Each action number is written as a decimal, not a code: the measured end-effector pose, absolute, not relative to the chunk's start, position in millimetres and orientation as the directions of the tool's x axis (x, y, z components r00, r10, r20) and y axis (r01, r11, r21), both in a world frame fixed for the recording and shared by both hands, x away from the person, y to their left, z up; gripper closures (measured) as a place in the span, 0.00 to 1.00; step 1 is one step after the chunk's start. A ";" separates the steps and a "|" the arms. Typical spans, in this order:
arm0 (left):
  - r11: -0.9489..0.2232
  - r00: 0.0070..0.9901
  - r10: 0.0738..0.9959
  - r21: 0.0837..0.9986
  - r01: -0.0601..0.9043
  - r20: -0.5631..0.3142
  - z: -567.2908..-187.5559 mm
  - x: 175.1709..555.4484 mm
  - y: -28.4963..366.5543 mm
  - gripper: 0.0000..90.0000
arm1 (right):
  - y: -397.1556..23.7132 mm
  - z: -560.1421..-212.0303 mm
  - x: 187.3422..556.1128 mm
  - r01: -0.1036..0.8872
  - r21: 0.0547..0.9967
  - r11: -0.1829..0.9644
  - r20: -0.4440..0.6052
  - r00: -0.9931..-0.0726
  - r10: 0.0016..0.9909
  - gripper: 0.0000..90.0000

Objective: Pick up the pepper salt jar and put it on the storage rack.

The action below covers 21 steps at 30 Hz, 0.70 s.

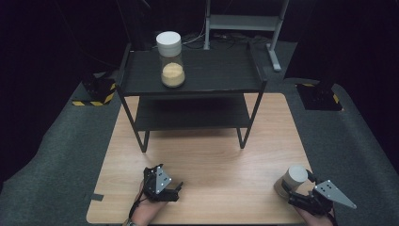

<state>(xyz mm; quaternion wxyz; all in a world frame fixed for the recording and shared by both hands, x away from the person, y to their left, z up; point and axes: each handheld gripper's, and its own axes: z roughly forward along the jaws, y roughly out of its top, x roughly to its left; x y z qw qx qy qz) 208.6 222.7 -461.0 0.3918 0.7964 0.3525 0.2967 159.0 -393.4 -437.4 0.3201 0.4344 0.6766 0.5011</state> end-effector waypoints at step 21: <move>-0.448 0.577 0.792 0.833 0.326 0.200 -461.2 208.3 222.3 0.01 | -404.6 -448.0 162.5 0.267 0.959 0.094 0.035 -0.439 0.898 0.37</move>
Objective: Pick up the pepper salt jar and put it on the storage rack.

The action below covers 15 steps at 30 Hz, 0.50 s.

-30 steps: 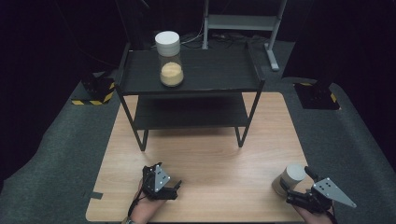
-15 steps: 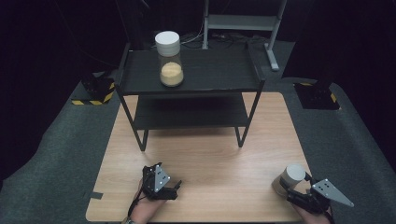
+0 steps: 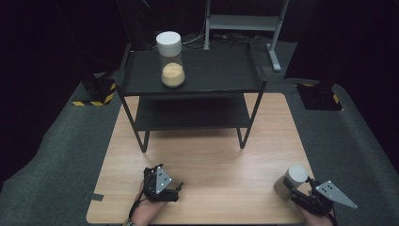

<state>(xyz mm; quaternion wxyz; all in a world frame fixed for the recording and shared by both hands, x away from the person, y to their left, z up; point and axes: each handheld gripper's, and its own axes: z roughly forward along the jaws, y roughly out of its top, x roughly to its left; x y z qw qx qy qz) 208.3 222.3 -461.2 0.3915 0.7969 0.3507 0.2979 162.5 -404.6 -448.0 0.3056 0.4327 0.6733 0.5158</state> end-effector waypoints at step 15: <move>-0.447 0.582 0.789 0.833 0.325 0.196 -461.0 209.1 223.8 0.01 | -394.5 -434.0 159.8 0.229 0.969 0.096 0.018 -0.451 0.892 0.38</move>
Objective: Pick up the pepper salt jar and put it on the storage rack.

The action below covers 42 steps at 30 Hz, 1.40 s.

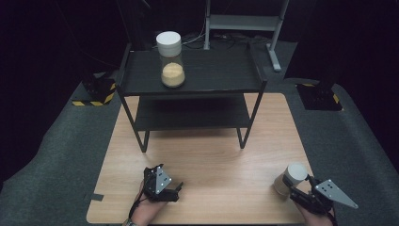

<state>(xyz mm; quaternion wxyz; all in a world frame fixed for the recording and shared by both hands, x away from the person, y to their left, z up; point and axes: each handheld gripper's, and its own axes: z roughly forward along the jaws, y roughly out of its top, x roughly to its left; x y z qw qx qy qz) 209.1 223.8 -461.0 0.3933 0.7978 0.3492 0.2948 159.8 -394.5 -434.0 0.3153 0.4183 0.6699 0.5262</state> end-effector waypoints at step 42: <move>-0.443 0.598 0.779 0.839 0.316 0.186 -461.6 209.8 228.0 0.01 | -289.5 -346.7 228.7 0.093 0.993 0.068 0.013 -0.676 0.737 0.38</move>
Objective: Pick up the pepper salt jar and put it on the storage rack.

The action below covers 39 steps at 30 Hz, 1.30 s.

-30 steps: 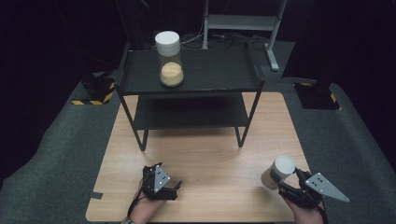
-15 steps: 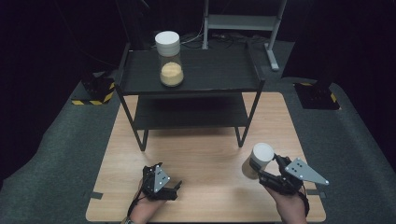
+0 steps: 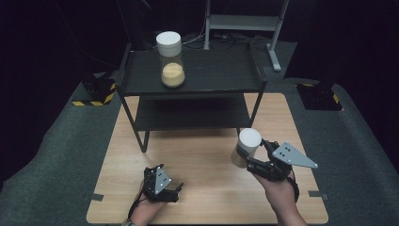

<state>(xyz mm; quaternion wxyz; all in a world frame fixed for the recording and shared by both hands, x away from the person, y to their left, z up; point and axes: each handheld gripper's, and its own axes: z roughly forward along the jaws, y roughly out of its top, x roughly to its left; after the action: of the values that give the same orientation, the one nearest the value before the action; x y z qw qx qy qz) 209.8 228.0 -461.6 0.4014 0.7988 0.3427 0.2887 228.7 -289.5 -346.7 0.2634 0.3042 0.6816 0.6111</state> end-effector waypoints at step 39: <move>-0.422 0.602 0.781 0.851 0.312 0.166 -463.2 209.3 233.1 0.01 | -245.3 -251.3 273.4 -0.020 0.999 0.035 -0.039 -0.678 0.734 0.38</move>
<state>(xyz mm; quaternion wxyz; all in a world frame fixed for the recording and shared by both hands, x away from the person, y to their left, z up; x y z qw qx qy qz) 209.3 233.1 -463.2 0.4131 0.7939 0.3441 0.2839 273.4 -245.3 -251.3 0.2947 0.2720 0.6561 0.6393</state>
